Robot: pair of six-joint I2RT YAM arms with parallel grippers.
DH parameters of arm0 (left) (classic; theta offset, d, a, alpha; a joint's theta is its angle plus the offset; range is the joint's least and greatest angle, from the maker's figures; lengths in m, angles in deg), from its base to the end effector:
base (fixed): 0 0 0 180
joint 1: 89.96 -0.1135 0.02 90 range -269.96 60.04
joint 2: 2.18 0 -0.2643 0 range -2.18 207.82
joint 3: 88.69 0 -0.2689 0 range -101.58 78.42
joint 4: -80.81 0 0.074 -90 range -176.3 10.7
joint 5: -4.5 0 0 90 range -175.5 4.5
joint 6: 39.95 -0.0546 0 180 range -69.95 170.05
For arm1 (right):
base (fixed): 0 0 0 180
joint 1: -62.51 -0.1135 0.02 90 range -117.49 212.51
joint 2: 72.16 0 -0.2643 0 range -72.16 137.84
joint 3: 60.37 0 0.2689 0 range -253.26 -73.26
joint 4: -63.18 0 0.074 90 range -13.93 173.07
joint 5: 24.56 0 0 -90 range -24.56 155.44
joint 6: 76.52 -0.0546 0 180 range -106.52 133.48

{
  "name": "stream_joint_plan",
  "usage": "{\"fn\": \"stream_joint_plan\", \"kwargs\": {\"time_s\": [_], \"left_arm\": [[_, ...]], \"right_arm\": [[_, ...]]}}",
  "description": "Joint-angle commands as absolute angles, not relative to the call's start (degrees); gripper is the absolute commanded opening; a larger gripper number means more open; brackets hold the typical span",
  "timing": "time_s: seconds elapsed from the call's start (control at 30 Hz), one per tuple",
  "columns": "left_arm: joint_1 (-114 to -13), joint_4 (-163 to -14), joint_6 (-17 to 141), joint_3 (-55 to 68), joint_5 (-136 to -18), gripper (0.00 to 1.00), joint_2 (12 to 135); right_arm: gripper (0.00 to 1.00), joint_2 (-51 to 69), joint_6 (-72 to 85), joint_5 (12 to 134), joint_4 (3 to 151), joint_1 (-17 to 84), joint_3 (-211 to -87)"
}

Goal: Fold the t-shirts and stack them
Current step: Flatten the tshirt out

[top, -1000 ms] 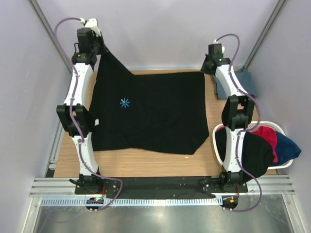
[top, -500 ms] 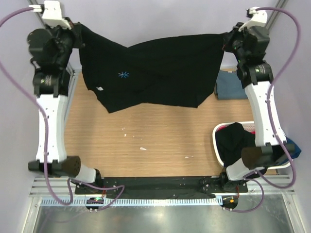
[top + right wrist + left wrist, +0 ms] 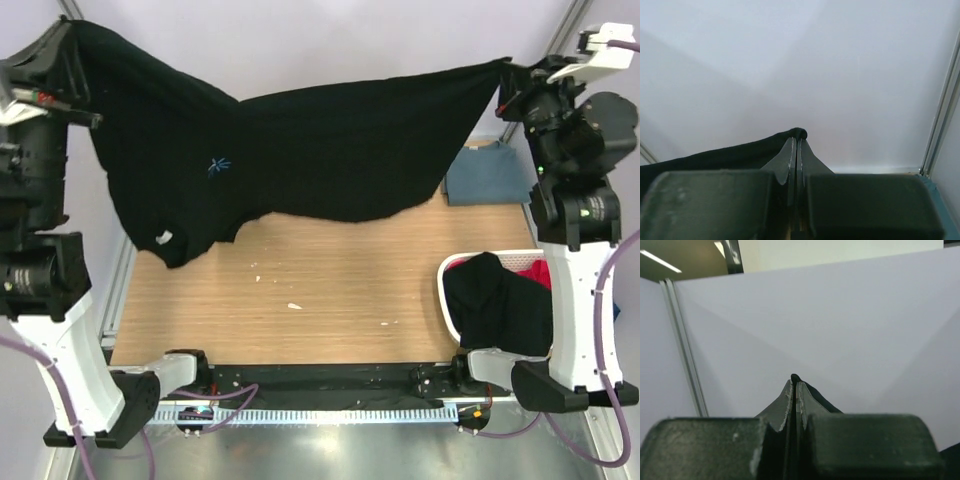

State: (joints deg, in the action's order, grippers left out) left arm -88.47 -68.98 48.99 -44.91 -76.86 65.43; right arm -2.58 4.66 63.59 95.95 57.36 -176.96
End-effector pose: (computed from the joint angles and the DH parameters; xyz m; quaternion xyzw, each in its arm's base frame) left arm 0.1174 -0.0113 0.6877 0.0775 0.4324 -0.0362 0.8976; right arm 0.2350 0.0194 0.5895 0.0324 0.6132 0.0861 0.7845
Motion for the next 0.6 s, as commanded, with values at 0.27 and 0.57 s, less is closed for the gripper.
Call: {"fn": "stream_joint_plan", "kwargs": {"time_s": [0.27, 0.57], "left_arm": [[-88.5, -78.6, 49.7, -57.5, -75.4, 0.0, 60.9], [-88.4, -76.2, 50.2, -58.2, -77.1, 0.0, 56.3]], "right_arm": [[0.01, -13.0, 10.3, 63.3, 100.9, 57.3, -191.0], [0.01, -17.3, 9.3, 63.0, 106.9, 57.4, -189.6]]}}
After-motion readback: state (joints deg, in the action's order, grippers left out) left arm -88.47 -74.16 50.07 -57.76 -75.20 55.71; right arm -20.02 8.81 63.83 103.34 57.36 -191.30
